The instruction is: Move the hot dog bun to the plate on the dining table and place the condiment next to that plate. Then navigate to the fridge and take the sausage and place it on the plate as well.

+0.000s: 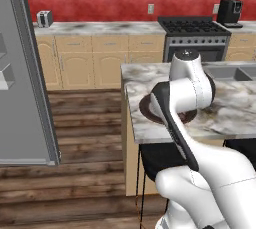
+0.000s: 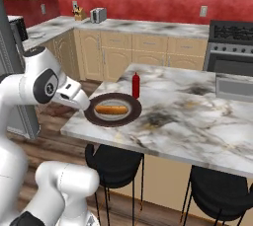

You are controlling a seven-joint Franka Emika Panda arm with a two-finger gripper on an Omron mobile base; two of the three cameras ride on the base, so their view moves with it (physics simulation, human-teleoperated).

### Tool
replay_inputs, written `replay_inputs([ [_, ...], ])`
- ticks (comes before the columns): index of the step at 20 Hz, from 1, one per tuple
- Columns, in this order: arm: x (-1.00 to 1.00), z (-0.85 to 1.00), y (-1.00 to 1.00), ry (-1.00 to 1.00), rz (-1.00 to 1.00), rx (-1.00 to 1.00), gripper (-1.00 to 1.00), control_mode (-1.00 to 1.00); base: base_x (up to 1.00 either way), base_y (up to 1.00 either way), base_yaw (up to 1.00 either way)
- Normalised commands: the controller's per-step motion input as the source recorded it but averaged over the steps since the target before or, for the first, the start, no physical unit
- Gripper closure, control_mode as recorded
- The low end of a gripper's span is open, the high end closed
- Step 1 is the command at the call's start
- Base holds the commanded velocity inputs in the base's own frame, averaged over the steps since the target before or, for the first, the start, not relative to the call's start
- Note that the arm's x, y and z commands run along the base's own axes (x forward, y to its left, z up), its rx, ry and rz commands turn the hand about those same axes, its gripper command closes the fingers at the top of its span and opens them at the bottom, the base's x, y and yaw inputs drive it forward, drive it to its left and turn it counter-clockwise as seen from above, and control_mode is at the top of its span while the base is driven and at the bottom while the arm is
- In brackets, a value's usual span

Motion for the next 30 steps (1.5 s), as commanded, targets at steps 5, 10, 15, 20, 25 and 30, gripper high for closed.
replay_inputs([
  [5,0.21,0.47,0.0,-0.09,-0.35,0.01,1.0,-1.0,0.0,0.0,0.0],
  [10,0.78,-0.02,0.0,-0.04,-0.24,0.02,1.0,-1.0,0.0,0.0,0.0],
  [15,0.93,-0.39,-0.06,0.0,-0.13,0.06,1.0,-1.0,0.0,0.0,0.0],
  [20,0.56,-0.52,-0.22,0.0,-0.09,0.13,1.0,-1.0,0.0,0.0,0.0],
  [25,0.26,-0.39,-0.33,-0.03,-0.05,0.12,1.0,-1.0,0.0,0.0,0.0],
  [30,0.41,-0.18,-0.18,-0.03,-0.02,0.04,1.0,-1.0,0.0,0.0,0.0],
])
